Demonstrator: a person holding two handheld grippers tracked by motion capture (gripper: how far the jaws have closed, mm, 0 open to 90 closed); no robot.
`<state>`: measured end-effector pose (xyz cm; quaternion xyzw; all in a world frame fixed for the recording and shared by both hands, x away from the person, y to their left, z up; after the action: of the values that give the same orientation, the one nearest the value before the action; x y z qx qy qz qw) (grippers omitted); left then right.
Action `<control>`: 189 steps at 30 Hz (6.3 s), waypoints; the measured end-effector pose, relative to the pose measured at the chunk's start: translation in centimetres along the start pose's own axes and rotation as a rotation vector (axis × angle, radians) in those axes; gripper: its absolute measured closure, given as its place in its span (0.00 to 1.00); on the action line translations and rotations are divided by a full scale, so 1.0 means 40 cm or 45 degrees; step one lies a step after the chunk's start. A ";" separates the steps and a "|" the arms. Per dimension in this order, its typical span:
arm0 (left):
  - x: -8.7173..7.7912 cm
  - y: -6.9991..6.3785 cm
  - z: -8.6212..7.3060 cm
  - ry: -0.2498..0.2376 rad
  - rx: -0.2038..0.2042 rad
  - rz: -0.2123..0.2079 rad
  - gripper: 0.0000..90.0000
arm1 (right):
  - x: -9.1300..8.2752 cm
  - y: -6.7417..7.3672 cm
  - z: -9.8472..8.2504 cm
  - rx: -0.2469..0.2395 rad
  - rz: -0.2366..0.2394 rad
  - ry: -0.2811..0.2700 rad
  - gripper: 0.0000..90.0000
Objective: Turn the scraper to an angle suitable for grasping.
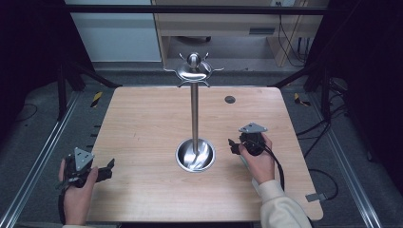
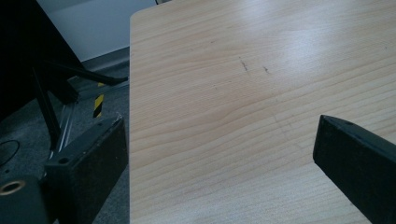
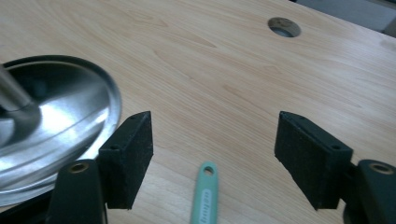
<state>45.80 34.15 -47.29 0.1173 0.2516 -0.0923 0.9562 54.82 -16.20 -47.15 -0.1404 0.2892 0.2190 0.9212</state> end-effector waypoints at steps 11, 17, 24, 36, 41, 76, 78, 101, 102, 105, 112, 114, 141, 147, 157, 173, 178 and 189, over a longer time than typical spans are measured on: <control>0.002 -0.003 0.000 0.006 0.009 -0.007 0.04 | 0.009 0.036 0.012 -0.059 0.091 0.101 0.43; 0.003 -0.005 0.000 0.010 0.017 -0.010 0.04 | 0.015 0.066 0.005 -0.185 0.176 0.161 0.74; 0.003 -0.006 0.000 0.008 0.023 -0.011 0.04 | 0.028 0.058 -0.014 -0.132 0.209 0.251 0.96; 0.004 -0.007 0.002 0.006 0.024 -0.015 0.04 | 0.054 0.022 -0.035 -0.052 0.157 0.339 1.00; 0.002 -0.010 0.004 -0.001 0.034 -0.014 0.04 | 0.062 0.019 -0.040 -0.073 0.140 0.359 1.00; 0.000 -0.011 -0.005 0.017 0.033 -0.001 0.04 | 0.006 -0.091 -0.058 0.176 -0.002 0.397 0.96; -0.002 -0.016 -0.010 0.031 0.036 -0.008 0.04 | 0.000 -0.094 -0.059 0.193 -0.003 0.408 0.92; 0.000 -0.017 -0.006 0.026 0.033 -0.034 0.04 | 0.048 -0.096 -0.023 0.245 0.000 0.699 0.67; 0.000 -0.018 -0.006 0.025 0.033 -0.034 0.04 | 0.049 -0.096 -0.025 0.246 0.001 0.700 0.68; 0.000 -0.018 -0.006 0.027 0.037 -0.036 0.04 | 0.053 -0.096 -0.030 0.251 0.002 0.717 0.68; -0.001 -0.018 -0.005 0.016 0.033 -0.037 0.04 | 0.060 -0.099 -0.037 0.280 0.001 0.735 0.70; -0.004 -0.018 -0.002 0.004 0.040 -0.034 0.04 | 0.062 -0.100 -0.040 0.287 0.001 0.743 0.71; -0.001 -0.022 -0.003 0.017 0.046 -0.045 0.04 | 0.056 -0.094 -0.037 0.306 0.008 0.705 0.82; 0.000 -0.022 -0.004 0.020 0.046 -0.047 0.04 | 0.017 -0.086 -0.005 0.275 0.025 0.627 0.82; 0.001 -0.025 -0.004 0.022 0.053 -0.055 0.04 | -0.061 -0.076 0.072 0.212 0.033 0.493 0.83; 0.000 -0.024 -0.004 0.023 0.050 -0.050 0.04 | -0.194 -0.076 0.214 0.123 0.041 0.251 0.83; 0.001 -0.023 -0.003 0.019 0.034 -0.047 0.04 | -0.233 -0.080 0.249 0.128 0.058 0.182 0.83; -0.014 -0.008 -0.010 0.001 0.020 -0.032 0.04 | -0.292 -0.049 0.331 0.086 0.145 0.003 0.83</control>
<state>45.06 34.01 -47.40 0.1216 0.2527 -0.1064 0.9540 53.42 -16.56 -29.43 -0.0927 0.3052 0.2609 0.9111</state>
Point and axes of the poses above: each handheld gripper's, and its own axes: x roughly forward along the jaws, z roughly out of its top, y roughly to its left, the point moved 3 cm from there along x, roughly forward along the jaws, and after that the axes turned 2 degrees about -x, right-handed, at the moved point
